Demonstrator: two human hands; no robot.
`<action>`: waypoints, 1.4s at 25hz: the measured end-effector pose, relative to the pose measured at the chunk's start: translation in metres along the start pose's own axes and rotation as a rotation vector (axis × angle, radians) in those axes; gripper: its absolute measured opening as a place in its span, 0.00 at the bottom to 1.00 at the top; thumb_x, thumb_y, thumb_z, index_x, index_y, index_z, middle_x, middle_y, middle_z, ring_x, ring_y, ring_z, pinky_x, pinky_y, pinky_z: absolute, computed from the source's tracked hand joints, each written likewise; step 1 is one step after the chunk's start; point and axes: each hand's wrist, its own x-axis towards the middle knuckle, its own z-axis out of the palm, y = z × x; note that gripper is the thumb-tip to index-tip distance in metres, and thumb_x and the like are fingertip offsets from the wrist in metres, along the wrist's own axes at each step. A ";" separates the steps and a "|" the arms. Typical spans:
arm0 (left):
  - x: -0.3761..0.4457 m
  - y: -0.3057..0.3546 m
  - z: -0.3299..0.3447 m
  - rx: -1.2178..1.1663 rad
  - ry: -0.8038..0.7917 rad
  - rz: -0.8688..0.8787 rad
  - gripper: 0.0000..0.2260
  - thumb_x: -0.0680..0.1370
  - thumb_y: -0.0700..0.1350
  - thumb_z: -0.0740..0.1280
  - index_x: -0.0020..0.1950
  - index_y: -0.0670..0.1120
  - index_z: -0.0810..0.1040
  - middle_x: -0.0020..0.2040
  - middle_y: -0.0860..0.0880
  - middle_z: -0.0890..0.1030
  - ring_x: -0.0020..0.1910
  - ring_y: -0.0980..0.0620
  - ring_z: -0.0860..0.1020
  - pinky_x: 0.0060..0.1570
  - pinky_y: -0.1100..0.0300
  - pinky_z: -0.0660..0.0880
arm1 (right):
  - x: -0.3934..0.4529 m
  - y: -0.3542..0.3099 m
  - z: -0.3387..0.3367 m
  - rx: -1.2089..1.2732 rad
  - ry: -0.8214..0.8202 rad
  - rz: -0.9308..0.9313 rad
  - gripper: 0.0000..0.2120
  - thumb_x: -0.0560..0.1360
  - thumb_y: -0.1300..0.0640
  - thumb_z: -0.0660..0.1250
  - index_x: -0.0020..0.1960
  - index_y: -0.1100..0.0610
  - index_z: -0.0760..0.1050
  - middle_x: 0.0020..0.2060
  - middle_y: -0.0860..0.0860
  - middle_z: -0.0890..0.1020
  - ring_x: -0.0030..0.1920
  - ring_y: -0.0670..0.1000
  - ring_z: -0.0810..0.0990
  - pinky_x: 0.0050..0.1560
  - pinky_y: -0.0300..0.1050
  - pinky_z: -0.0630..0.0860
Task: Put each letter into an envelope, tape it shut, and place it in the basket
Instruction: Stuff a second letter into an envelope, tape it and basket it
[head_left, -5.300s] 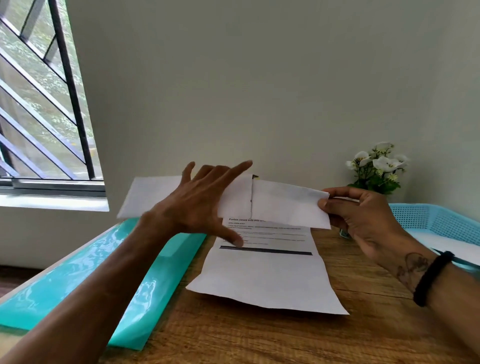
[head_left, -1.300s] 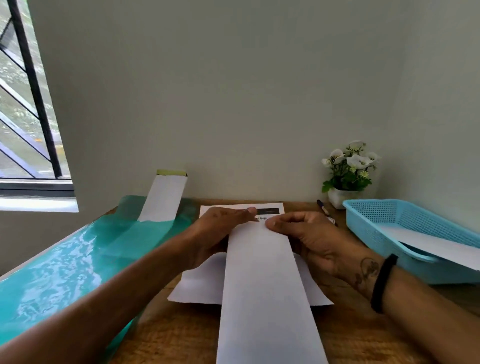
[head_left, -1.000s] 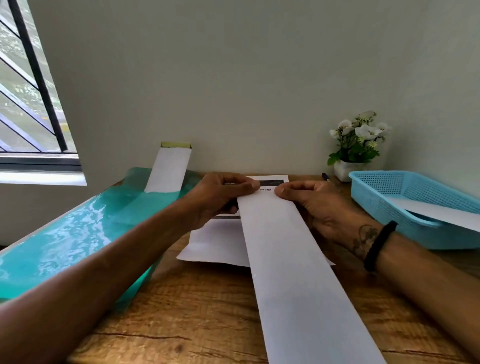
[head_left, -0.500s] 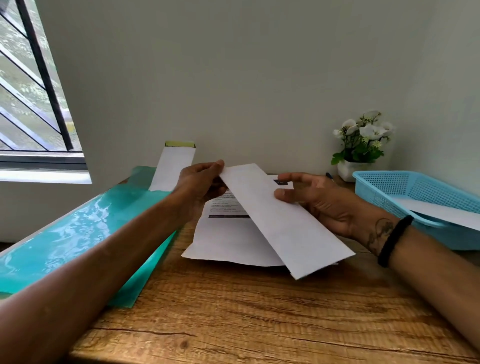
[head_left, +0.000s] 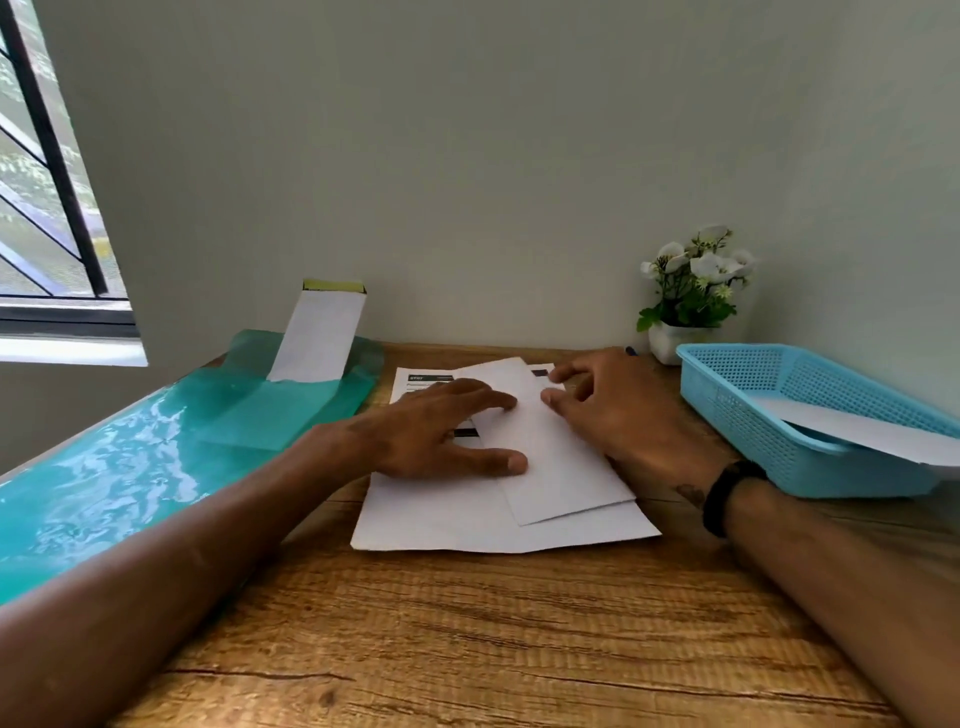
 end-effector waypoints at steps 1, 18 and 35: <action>-0.001 -0.001 -0.002 0.003 -0.006 -0.008 0.37 0.75 0.73 0.60 0.82 0.64 0.58 0.84 0.56 0.56 0.83 0.51 0.55 0.80 0.44 0.58 | 0.003 0.004 -0.004 -0.039 0.067 -0.023 0.13 0.79 0.51 0.73 0.62 0.53 0.83 0.55 0.52 0.86 0.49 0.47 0.83 0.48 0.39 0.79; 0.000 -0.006 -0.012 -0.096 0.473 0.124 0.24 0.77 0.65 0.65 0.68 0.54 0.80 0.65 0.55 0.82 0.61 0.56 0.80 0.58 0.58 0.80 | 0.009 0.034 -0.020 0.211 0.129 0.106 0.13 0.74 0.60 0.78 0.56 0.51 0.81 0.41 0.40 0.85 0.42 0.38 0.85 0.39 0.26 0.78; 0.002 0.009 -0.004 -0.265 0.799 0.302 0.22 0.77 0.54 0.76 0.69 0.57 0.76 0.54 0.59 0.84 0.50 0.58 0.84 0.46 0.61 0.83 | -0.003 -0.026 -0.015 0.882 -0.018 0.073 0.22 0.65 0.47 0.81 0.56 0.52 0.85 0.47 0.47 0.90 0.49 0.47 0.89 0.45 0.44 0.86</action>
